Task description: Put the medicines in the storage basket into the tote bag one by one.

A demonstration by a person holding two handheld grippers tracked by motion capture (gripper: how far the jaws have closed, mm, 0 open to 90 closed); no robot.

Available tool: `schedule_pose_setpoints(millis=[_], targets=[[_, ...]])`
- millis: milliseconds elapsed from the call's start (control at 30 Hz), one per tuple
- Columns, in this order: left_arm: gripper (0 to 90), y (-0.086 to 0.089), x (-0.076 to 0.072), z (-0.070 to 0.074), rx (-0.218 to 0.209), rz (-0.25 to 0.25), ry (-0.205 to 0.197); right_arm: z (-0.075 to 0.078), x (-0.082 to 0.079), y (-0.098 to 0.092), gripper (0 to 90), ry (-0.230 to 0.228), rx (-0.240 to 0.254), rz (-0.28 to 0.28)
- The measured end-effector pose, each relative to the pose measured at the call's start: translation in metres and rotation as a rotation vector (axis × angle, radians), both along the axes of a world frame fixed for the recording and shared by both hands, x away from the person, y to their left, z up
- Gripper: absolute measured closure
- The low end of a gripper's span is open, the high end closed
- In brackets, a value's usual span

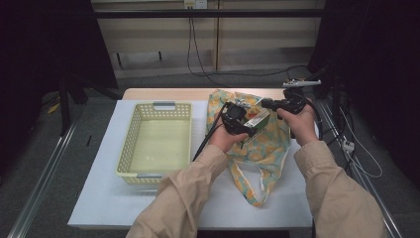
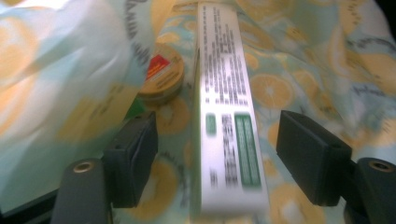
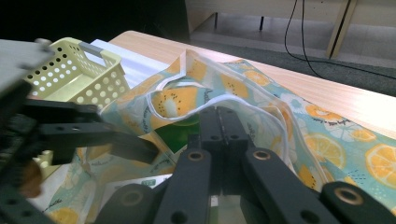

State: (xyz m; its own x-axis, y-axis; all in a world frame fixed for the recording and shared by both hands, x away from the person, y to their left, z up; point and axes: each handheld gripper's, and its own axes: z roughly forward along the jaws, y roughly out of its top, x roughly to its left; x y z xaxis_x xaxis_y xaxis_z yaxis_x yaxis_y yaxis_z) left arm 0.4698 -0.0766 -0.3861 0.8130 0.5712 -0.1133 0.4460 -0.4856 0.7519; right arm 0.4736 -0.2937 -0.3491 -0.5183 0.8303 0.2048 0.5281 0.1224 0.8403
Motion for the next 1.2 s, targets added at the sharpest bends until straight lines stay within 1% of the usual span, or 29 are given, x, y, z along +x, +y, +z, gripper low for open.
schedule_pose_setpoints(millis=[67,100,167,200,233,300,333,367,400,500,533,567,600,633,667,700,733,767,800,833,900,933,967,1000,1033,1067,1100,1167,1200], targets=[[30.3,0.007,-0.006,0.003,0.006,-0.005,0.005,-0.001,0.0,0.001,90.0,-0.002,0.001,0.0],[30.2,0.011,-0.009,0.005,-0.002,-0.016,0.006,-0.001,0.0,0.002,90.0,-0.001,0.002,0.0],[30.7,0.019,-0.014,0.009,0.014,-0.019,-0.001,-0.003,-0.001,0.005,90.0,0.001,-0.005,0.009],[32.3,0.022,-0.017,0.01,0.013,-0.031,-0.002,-0.004,-0.001,0.006,90.0,0.002,-0.01,0.013],[37.3,0.026,-0.02,0.011,0.009,-0.038,-0.002,-0.004,-0.001,0.007,90.0,0.004,-0.006,0.014],[43.4,0.031,-0.024,0.01,0.013,-0.043,0.015,-0.006,-0.001,0.008,90.0,0.003,-0.003,0.012],[49.5,0.033,-0.025,0.009,0.012,-0.034,0.021,-0.006,-0.001,0.009,90.0,0.003,-0.001,0.012],[54.0,0.034,-0.025,0.007,0.022,-0.027,0.029,-0.006,-0.002,0.009,90.0,0.003,-0.001,0.013],[63.0,0.035,-0.024,0.005,0.025,-0.036,0.039,-0.006,-0.002,0.01,90.0,0.004,-0.005,0.013],[80.4,0.031,-0.021,-0.005,0.013,-0.044,0.064,-0.005,-0.003,0.012,90.0,0.001,-0.005,0.015],[83.0,0.028,-0.019,-0.008,0.012,-0.034,0.064,-0.005,-0.003,0.012,90.0,0.0,-0.005,0.015],[86.0,0.025,-0.017,-0.011,0.005,-0.035,0.065,-0.004,-0.003,0.012,90.0,0.002,-0.008,0.017],[87.7,0.022,-0.014,-0.014,-0.026,-0.026,0.074,-0.004,-0.004,0.012,90.0,0.001,-0.009,0.017],[88.5,0.02,-0.012,-0.016,-0.037,-0.013,0.075,-0.003,-0.004,0.012,90.0,0.002,-0.006,0.015],[88.6,0.018,-0.009,-0.019,-0.05,0.012,0.065,-0.003,-0.004,0.012,90.0,0.004,-0.007,0.015],[87.7,0.017,-0.005,-0.021,-0.063,0.031,0.065,-0.002,-0.004,0.012,90.0,0.002,-0.01,0.017],[83.7,0.017,-0.002,-0.024,-0.086,0.041,0.068,-0.002,-0.005,0.011,90.0,0.003,-0.012,0.017],[77.1,0.017,-0.001,-0.026,-0.079,0.041,0.07,-0.002,-0.005,0.011,90.0,0.003,-0.013,0.019],[68.3,0.018,-0.002,-0.027,-0.071,0.043,0.08,-0.002,-0.005,0.011,90.0,0.004,-0.012,0.02],[60.4,0.02,-0.004,-0.027,-0.063,0.037,0.081,-0.002,-0.005,0.01,90.0,0.004,-0.012,0.02],[44.7,0.026,-0.011,-0.024,-0.069,0.014,0.093,-0.002,-0.005,0.01,90.0,0.005,-0.008,0.025],[37.3,0.03,-0.016,-0.022,-0.055,0.0,0.085,-0.003,-0.005,0.01,90.0,0.005,-0.009,0.029],[33.2,0.033,-0.02,-0.02,-0.041,-0.016,0.08,-0.003,-0.004,0.01,90.0,0.007,-0.012,0.028],[29.6,0.035,-0.025,-0.019,-0.041,-0.032,0.084,-0.004,-0.004,0.01,90.0,0.006,-0.009,0.027],[27.6,0.038,-0.03,-0.018,-0.035,-0.051,0.077,-0.005,-0.003,0.011,90.0,0.005,-0.005,0.027],[26.0,0.04,-0.035,-0.018,-0.031,-0.067,0.079,-0.005,-0.003,0.011,90.0,0.008,-0.003,0.026],[23.2,0.041,-0.039,-0.018,-0.029,-0.081,0.096,-0.006,-0.002,0.012,90.0,0.007,-0.002,0.026],[21.1,0.041,-0.045,-0.021,-0.001,-0.103,0.096,-0.006,-0.002,0.015,90.0,0.008,-0.005,0.028],[20.0,0.041,-0.048,-0.024,-0.004,-0.108,0.105,-0.007,-0.002,0.016,90.0,0.007,-0.005,0.028]])
